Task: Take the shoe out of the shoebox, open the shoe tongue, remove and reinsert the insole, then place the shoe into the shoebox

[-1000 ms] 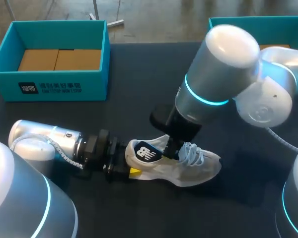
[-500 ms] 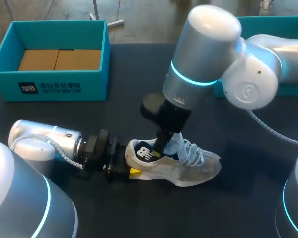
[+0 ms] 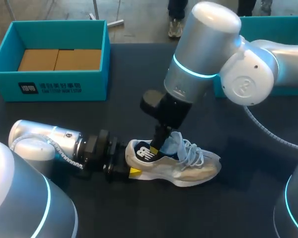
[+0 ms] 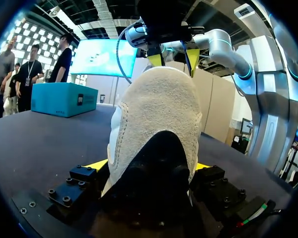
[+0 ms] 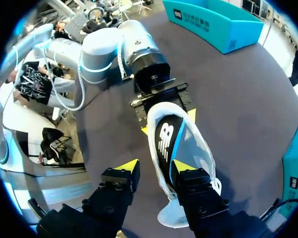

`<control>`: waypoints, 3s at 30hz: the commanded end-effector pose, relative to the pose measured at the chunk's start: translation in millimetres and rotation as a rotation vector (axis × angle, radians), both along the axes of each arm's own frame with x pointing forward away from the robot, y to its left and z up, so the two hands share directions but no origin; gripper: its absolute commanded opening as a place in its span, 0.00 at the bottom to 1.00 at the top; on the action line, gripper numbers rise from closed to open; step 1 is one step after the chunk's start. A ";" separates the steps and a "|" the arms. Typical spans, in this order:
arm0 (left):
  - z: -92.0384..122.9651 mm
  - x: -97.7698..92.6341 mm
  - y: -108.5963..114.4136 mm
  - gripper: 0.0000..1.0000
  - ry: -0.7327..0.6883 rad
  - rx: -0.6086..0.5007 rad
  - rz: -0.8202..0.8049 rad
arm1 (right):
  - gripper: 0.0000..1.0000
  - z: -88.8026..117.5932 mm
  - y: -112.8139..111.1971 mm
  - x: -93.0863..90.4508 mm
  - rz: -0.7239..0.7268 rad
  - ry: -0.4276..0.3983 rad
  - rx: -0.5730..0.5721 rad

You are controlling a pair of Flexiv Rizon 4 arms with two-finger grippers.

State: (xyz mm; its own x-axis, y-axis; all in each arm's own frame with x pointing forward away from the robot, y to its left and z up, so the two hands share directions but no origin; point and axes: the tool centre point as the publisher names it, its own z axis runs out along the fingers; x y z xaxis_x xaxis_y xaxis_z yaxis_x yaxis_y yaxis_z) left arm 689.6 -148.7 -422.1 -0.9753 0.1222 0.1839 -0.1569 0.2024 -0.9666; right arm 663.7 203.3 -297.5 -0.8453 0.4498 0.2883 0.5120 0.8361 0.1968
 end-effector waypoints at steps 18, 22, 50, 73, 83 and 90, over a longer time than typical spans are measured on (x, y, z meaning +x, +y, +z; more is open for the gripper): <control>-4.0 1.5 -0.2 0.00 0.001 0.001 0.002 | 0.37 -2.1 -0.1 1.4 -0.002 0.011 0.012; -4.0 1.5 -0.2 0.00 0.001 0.001 0.002 | 0.40 -5.8 -0.1 5.3 0.006 0.044 0.045; -4.0 1.5 -0.2 0.00 0.001 0.001 0.002 | 0.00 -22.5 4.7 17.5 -0.001 0.229 0.047; -4.0 1.5 -0.2 0.00 0.001 0.001 0.002 | 0.38 6.5 7.9 20.1 0.008 0.186 -0.002; -4.0 1.5 -0.2 0.00 0.001 0.001 0.002 | 0.40 -10.3 10.3 19.0 -0.075 0.233 -0.050; -4.0 1.5 -0.2 0.00 0.001 0.001 0.002 | 0.38 -18.8 7.1 13.6 -0.141 0.252 -0.076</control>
State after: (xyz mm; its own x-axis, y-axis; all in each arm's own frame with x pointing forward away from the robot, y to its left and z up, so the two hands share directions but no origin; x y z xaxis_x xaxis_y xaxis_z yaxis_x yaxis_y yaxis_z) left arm 689.6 -148.8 -422.0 -0.9753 0.1223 0.1840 -0.1570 0.2023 -0.9667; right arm 679.5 209.0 -312.2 -0.6816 0.5804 0.4456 0.6436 0.7652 -0.0121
